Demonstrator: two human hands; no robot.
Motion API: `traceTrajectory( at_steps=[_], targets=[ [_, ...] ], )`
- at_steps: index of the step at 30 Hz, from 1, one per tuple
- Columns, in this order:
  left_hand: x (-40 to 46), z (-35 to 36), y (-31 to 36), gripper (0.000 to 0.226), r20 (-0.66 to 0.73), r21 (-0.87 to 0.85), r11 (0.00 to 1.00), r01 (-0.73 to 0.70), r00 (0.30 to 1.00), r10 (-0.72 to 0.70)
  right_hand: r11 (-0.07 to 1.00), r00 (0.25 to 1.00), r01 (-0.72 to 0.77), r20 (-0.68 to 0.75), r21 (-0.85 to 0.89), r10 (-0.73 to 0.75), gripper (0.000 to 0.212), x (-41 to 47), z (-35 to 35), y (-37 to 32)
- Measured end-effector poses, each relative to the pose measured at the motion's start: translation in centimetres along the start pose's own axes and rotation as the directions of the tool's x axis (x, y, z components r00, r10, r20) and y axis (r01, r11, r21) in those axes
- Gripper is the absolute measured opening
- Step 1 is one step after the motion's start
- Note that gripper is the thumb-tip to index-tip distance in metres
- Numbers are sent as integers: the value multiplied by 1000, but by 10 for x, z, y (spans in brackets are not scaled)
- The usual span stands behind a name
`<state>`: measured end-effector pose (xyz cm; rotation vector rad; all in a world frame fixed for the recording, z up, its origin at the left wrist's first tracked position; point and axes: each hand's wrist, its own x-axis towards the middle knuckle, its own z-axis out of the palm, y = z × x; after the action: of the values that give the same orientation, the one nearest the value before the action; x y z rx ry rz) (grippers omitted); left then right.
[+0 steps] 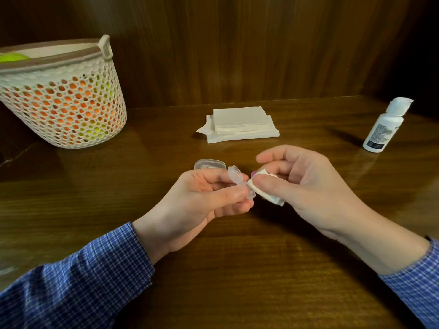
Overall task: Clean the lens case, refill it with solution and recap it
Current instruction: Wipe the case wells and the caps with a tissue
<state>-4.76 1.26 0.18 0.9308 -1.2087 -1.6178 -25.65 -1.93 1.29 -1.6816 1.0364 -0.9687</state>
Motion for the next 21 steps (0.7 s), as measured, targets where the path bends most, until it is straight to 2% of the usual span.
traceTrajectory(
  at_steps=[3,5,7,10,12,15,21],
  targets=[
    [0,-1,0,21,-11,-15,1000,19,1000,-19,980,994,98,-28,-172,-104,25,-4,2,-4],
    [0,0,0,22,-30,13,1000,10,1000,-10,975,996,81,-9,-208,-85,26,-4,1,-5],
    [-1,1,-1,22,-38,151,986,-69,996,75,981,1000,-4,22,-194,8,33,-1,-1,-4],
    [-5,3,-6,23,3,460,856,-236,964,265,974,987,-120,85,-192,138,45,2,-3,-3],
    [-6,4,-8,30,26,542,794,-275,950,311,973,975,-156,130,-168,178,43,2,-2,-3],
    [-5,3,-7,29,24,551,788,-275,949,315,978,972,-175,137,-117,190,36,4,-2,-2],
    [0,0,-4,27,-10,313,933,-179,982,191,987,975,-156,168,45,146,17,6,-11,-2]
  ],
)
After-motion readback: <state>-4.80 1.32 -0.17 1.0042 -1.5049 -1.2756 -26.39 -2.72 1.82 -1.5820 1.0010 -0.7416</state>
